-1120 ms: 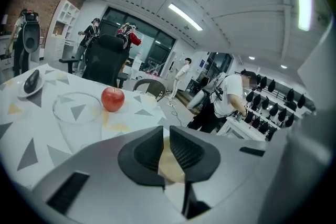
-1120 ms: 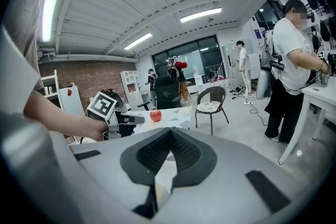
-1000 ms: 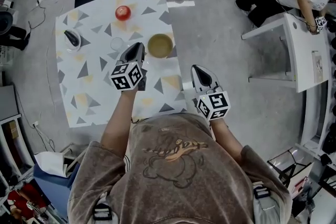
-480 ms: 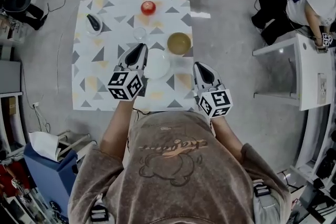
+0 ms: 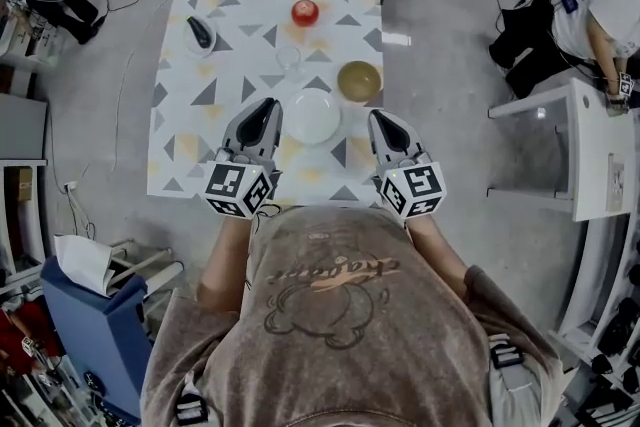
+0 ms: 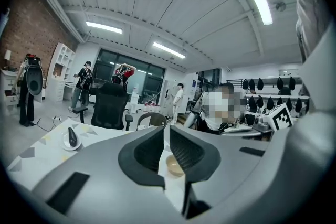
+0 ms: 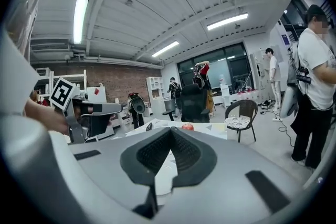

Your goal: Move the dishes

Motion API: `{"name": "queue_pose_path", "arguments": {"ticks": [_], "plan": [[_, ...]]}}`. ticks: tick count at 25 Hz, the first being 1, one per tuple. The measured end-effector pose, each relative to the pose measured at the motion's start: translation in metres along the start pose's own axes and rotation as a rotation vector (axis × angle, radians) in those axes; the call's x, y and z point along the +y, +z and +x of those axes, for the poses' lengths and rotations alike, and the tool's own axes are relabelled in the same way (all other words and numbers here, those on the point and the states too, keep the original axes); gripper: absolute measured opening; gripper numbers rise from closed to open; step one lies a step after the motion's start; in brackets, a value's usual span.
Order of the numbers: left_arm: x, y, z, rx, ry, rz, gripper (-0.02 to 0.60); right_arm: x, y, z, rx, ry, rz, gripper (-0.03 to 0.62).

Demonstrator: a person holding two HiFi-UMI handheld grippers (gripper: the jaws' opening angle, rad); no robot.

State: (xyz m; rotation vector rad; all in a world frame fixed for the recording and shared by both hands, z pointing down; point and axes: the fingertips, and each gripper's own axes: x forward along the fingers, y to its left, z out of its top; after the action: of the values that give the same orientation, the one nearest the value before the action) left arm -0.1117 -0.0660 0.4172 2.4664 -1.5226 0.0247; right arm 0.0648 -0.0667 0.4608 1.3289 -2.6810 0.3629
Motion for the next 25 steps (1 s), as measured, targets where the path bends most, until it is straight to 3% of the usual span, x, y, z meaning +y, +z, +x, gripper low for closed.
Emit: {"name": "queue_pose_path", "arguments": {"ticks": [5,9,18,25], "plan": [[0.014,-0.015,-0.017,0.010,0.049,-0.034,0.029,0.009,-0.002,0.005,0.011,0.009,-0.029,0.000],[0.023,-0.027,-0.027,0.008,0.078,-0.016,0.029,0.009,-0.008,0.005,0.019,0.001,-0.036,0.000],[0.024,-0.053,-0.026,0.014,0.069,0.013,0.025,0.003,-0.017,0.006,0.029,-0.032,-0.042,0.000],[0.023,-0.049,-0.022,-0.003,0.070,0.003,0.025,-0.004,-0.017,0.006,0.027,-0.050,-0.039,-0.002]]}}
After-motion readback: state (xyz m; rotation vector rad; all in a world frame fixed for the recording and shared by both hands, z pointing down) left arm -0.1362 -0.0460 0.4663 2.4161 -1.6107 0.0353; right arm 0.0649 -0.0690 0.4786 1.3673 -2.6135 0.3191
